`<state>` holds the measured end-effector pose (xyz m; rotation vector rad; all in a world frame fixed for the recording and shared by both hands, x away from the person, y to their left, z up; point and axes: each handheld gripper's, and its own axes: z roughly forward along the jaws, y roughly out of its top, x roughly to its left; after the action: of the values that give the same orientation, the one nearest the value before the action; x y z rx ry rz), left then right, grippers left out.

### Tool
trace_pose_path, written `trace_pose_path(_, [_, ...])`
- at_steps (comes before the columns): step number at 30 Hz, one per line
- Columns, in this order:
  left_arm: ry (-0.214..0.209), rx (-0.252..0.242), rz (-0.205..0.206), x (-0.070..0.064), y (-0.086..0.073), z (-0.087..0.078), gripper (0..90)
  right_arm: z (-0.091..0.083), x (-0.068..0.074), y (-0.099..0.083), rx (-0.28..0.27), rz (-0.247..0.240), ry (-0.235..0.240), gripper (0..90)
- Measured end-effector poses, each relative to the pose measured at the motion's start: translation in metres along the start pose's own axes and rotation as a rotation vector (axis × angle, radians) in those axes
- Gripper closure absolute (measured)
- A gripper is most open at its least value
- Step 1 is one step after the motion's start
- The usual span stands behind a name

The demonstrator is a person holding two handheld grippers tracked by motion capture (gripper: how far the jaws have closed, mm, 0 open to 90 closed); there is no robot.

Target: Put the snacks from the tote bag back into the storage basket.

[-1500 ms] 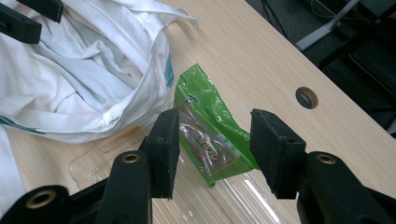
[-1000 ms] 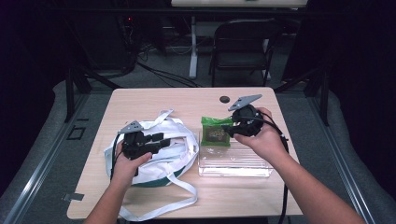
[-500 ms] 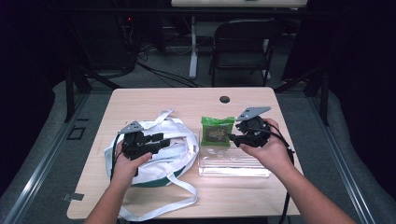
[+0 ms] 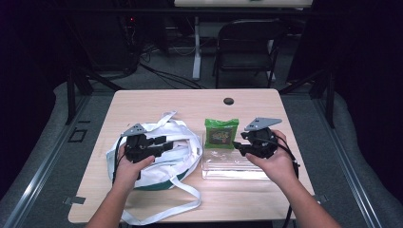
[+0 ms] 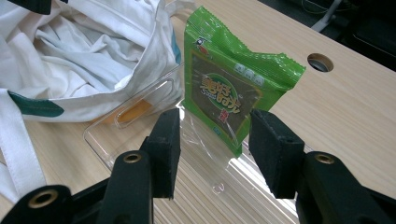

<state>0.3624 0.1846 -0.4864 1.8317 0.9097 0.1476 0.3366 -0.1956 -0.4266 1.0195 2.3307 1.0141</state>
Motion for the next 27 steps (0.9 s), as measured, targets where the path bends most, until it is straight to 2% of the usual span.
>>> trace_pose_path(8, [0.004, 0.004, -0.009, 0.001, -0.001, 0.000, 52.1, 0.000, 0.000, -0.014, -0.036, 0.032, -0.009, 53.7])
trace_pose_path(13, [0.032, 0.008, -0.008, 0.004, -0.002, 0.001, 51.9, -0.001, 0.003, -0.024, -0.037, 0.021, -0.041, 53.6])
trace_pose_path(17, [0.035, 0.010, -0.010, 0.004, -0.002, 0.000, 51.9, -0.002, 0.005, -0.034, -0.057, 0.025, -0.038, 53.6])
trace_pose_path(19, [0.035, 0.009, -0.011, 0.004, -0.002, 0.000, 51.8, -0.002, 0.007, -0.038, -0.065, 0.009, -0.022, 53.3])
trace_pose_path(21, [0.037, 0.009, -0.012, 0.005, -0.002, 0.000, 51.7, -0.001, 0.010, -0.041, -0.066, 0.003, -0.027, 53.0])
trace_pose_path(27, [0.042, 0.006, -0.015, 0.005, -0.002, -0.001, 51.5, -0.002, 0.013, -0.052, -0.080, 0.028, -0.020, 52.0])
